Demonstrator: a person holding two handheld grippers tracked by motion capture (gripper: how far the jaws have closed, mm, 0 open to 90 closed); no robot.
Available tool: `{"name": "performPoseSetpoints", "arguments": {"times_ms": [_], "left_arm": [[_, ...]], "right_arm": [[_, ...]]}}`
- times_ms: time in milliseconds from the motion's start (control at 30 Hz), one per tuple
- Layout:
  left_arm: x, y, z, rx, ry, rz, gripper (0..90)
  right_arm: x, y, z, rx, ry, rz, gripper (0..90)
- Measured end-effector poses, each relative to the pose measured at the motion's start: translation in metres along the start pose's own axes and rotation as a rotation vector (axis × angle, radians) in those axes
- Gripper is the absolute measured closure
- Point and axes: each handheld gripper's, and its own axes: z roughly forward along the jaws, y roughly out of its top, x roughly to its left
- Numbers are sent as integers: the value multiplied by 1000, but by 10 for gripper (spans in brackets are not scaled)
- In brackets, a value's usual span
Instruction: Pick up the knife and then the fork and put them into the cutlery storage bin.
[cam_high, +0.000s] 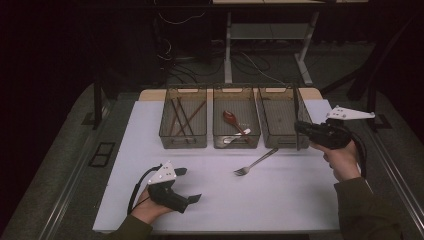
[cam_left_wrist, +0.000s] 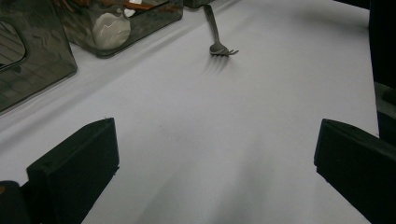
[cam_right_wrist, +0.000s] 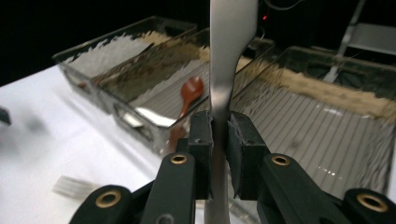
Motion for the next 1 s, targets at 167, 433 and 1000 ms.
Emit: {"name": "performPoseSetpoints", "arguments": {"times_ms": [167, 433, 1000], "left_arm": [[0, 0, 0, -1, -1, 2, 0], [0, 0, -1, -9, 0, 1, 0], [0, 1, -1, -7, 6, -2, 0]], "right_arm": [[-6, 10, 2, -33, -50, -15, 798], [-24, 19, 9, -69, -120, 2, 797], [-52, -1, 31, 0, -198, 50, 797]]}}
